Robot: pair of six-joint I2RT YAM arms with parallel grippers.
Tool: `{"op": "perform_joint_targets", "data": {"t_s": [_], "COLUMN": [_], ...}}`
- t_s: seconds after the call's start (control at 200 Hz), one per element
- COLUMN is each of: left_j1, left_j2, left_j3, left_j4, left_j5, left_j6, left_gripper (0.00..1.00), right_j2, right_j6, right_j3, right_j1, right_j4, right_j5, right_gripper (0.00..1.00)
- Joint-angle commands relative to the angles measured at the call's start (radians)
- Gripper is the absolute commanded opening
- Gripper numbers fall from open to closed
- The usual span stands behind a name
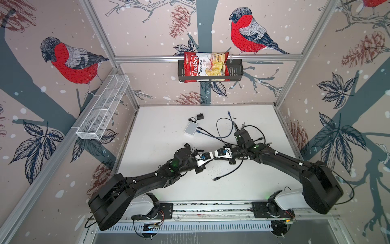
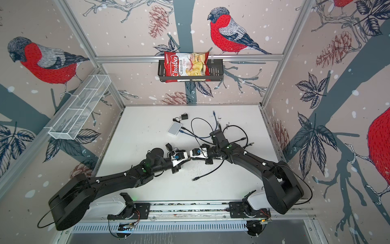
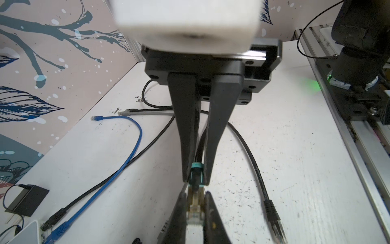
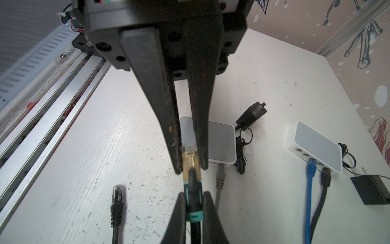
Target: Insert the plug into the switch port
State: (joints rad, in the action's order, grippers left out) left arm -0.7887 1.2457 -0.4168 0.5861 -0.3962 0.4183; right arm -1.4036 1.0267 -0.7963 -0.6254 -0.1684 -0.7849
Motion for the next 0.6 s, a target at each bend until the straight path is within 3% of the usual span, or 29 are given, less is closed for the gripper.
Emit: {"op": "perform_joint_targets", "data": {"t_s": [0.0, 0.03, 0.13, 0.215, 0.595], "left_j1": [-0.004, -0.004, -0.004, -0.004, 0.003], "left_j2": [0.004, 0.006, 0.002, -0.015, -0.157], "left_j3": [0.005, 0.007, 0.008, 0.022, 0.062], "left_j4": [0.041, 0.051, 0.058, 0.054, -0.165], "left_j5": [0.017, 0.032, 0.118, 0.164, 0.365], "left_j6": [-0.002, -0.019, -0.113, -0.18, -0.635], "left_gripper": [0.0, 0.0, 0.32, 0.42, 0.45], "right_j2": [0.0, 0.0, -0.004, -0.006, -0.044], "right_j6": [0.002, -0.003, -0.037, -0.075, -0.226], "right_j3": [-0.007, -0.005, 0.013, 0.039, 0.115], "right_j1": [-0.002, -0.004, -0.009, -0.013, -0.079], "right_j4": [0.016, 0.025, 0.079, 0.138, 0.287], "right_j5": [-0.013, -0.001, 0.07, 0.138, 0.42], "right_gripper": [0.03, 0.03, 0.03, 0.02, 0.02]}}
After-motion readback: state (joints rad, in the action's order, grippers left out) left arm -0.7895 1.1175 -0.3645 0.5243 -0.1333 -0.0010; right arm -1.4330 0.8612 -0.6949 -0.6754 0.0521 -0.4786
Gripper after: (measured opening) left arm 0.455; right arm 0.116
